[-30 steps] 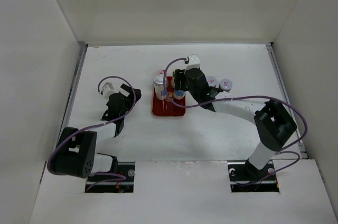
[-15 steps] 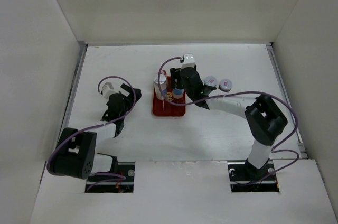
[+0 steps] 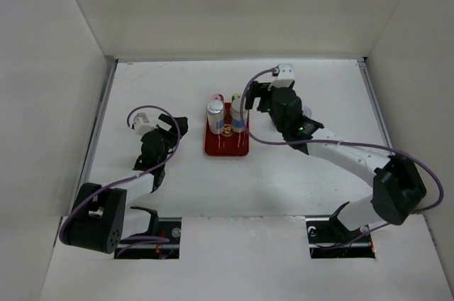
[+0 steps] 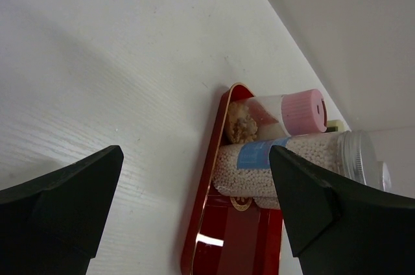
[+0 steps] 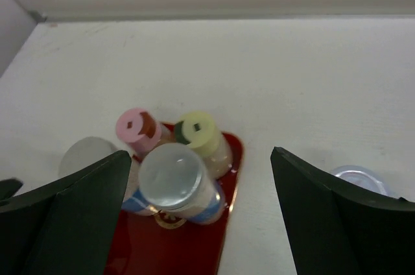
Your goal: Organize the condiment bottles
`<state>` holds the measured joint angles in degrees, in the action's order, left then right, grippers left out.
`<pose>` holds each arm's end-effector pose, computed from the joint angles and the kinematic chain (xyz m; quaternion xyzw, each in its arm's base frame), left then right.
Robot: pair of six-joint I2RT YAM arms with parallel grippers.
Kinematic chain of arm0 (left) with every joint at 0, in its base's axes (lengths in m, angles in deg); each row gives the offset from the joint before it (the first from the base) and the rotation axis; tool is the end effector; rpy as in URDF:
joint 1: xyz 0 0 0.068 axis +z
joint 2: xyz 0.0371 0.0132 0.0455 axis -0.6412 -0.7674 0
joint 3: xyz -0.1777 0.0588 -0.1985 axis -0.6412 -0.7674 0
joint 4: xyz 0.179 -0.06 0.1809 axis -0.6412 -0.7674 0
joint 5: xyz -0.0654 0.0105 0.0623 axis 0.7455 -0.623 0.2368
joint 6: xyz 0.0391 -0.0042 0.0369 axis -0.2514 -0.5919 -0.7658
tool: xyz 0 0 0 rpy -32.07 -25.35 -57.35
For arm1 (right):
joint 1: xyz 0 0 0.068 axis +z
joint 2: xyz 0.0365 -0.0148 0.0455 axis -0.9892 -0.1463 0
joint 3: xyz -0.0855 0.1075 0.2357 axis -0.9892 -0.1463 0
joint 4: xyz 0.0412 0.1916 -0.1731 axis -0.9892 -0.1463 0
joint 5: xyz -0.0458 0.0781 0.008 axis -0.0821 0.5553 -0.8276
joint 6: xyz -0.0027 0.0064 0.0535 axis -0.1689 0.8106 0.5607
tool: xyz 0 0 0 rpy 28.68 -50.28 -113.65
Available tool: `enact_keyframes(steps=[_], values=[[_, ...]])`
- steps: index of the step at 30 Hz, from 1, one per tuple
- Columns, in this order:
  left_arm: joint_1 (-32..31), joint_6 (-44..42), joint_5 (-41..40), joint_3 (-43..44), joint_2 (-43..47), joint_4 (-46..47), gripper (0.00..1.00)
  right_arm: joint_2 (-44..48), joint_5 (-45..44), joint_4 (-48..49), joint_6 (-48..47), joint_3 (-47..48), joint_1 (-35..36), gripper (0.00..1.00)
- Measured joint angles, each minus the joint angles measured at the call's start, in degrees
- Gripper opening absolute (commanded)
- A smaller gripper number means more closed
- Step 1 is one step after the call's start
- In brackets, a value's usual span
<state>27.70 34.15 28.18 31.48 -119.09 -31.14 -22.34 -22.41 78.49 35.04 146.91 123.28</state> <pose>0.2208 -0.0416 0.1657 -0.3325 0.7193 -0.2755 0.5442 0.2719 0.2218 0.3034 -0.0379 0.7652 0.1473 0.6255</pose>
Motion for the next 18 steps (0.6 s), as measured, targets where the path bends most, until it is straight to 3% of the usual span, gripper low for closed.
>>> enact_keyframes(steps=[3,7,18], values=[[-0.4,0.0,0.1,-2.0,1.8,3.3,1.00,3.6,-1.0,0.0,1.2,-2.4,-5.0,0.96],[-2.3,-0.9,0.4,-4.5,5.4,8.7,1.00,1.7,-2.4,-3.3,3.3,-3.4,-11.7,0.95],[-2.9,-1.6,0.7,-4.5,3.4,12.4,1.00,-5.5,-2.0,-10.2,5.4,-3.2,-13.6,0.89]])
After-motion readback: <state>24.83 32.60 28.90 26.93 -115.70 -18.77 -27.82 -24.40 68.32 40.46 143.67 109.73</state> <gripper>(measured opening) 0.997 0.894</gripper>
